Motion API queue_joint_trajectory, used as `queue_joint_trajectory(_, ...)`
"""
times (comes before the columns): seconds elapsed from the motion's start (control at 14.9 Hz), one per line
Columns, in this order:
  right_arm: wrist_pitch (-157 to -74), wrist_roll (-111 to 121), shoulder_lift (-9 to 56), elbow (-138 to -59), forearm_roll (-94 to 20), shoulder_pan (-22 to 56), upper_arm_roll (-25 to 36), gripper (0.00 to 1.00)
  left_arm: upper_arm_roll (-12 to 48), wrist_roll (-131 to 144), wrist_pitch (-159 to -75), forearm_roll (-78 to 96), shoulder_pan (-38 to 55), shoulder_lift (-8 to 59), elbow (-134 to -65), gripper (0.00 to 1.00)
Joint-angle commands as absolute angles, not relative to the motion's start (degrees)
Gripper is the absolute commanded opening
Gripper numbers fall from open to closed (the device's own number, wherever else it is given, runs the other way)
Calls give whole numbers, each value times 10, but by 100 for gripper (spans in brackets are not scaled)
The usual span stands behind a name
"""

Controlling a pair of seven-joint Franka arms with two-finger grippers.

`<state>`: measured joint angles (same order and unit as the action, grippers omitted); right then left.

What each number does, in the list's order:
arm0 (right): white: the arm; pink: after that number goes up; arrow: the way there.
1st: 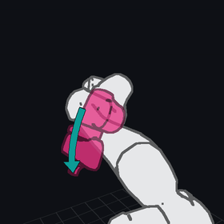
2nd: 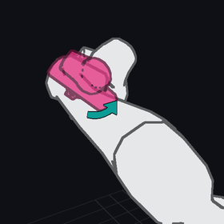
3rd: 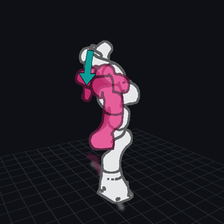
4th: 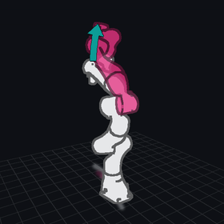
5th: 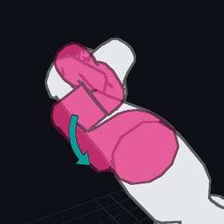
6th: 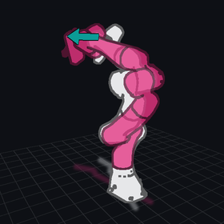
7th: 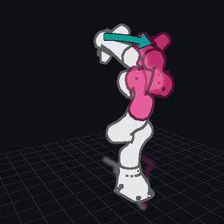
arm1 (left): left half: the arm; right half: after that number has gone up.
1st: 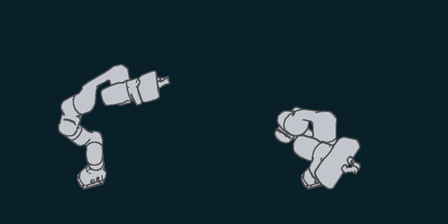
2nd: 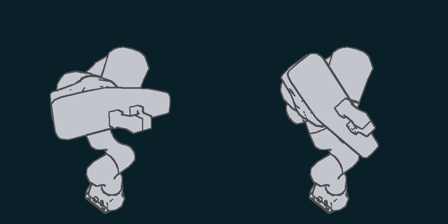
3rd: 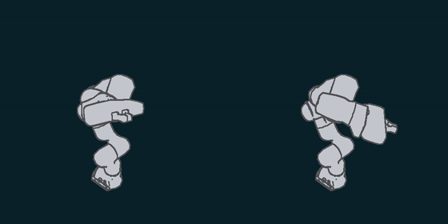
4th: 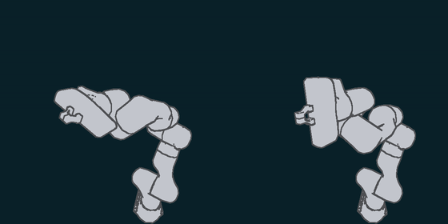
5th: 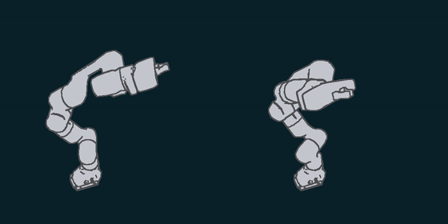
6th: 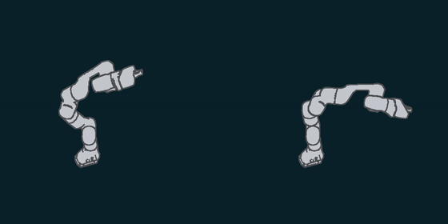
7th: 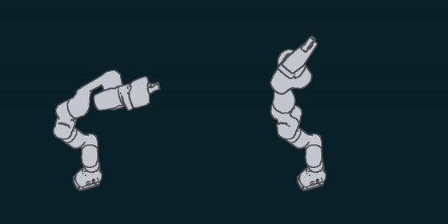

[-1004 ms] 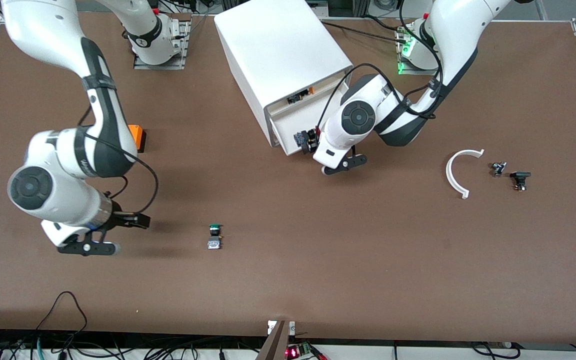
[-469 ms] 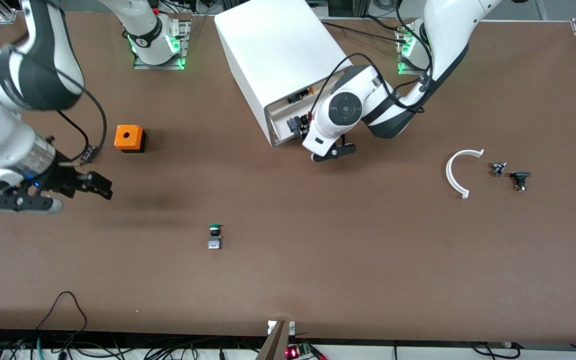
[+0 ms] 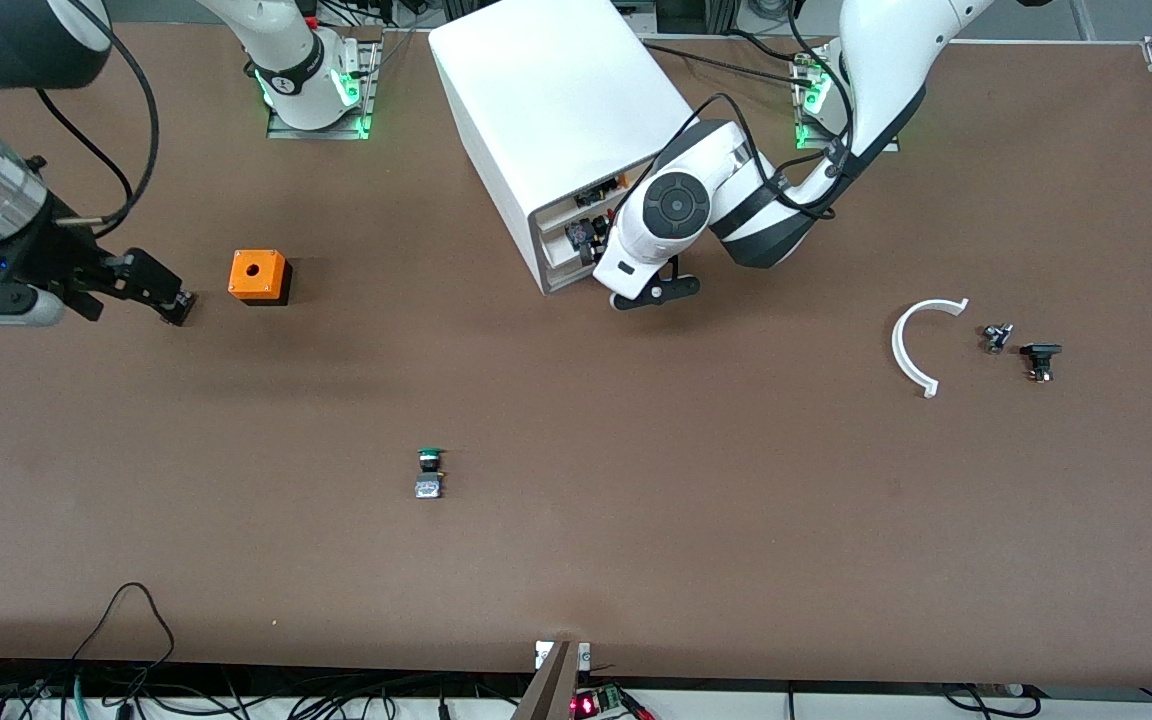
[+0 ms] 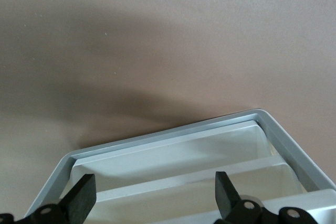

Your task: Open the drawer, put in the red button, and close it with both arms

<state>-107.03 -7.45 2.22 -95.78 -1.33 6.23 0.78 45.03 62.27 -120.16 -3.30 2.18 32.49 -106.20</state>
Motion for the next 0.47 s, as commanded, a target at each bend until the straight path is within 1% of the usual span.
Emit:
queue_joint_trajectory(0.0,-1068,-54,3,-976,-7,47,-5,100,458,634,-1194,-17,22,322,-1066,100)
queue_joint_trajectory(0.2,-1055,-50,3,-973,8,43,-6,100,461,635,-1193,-17,29,322,-1067,100)
queue_joint_trajectory(0.33,-1016,-51,4,-967,12,35,-24,100,461,635,-1185,-17,33,322,-1066,100)
queue_joint_trajectory(0.4,-1013,-49,4,-960,13,26,-31,100,461,635,-1184,-17,33,322,-1066,100)
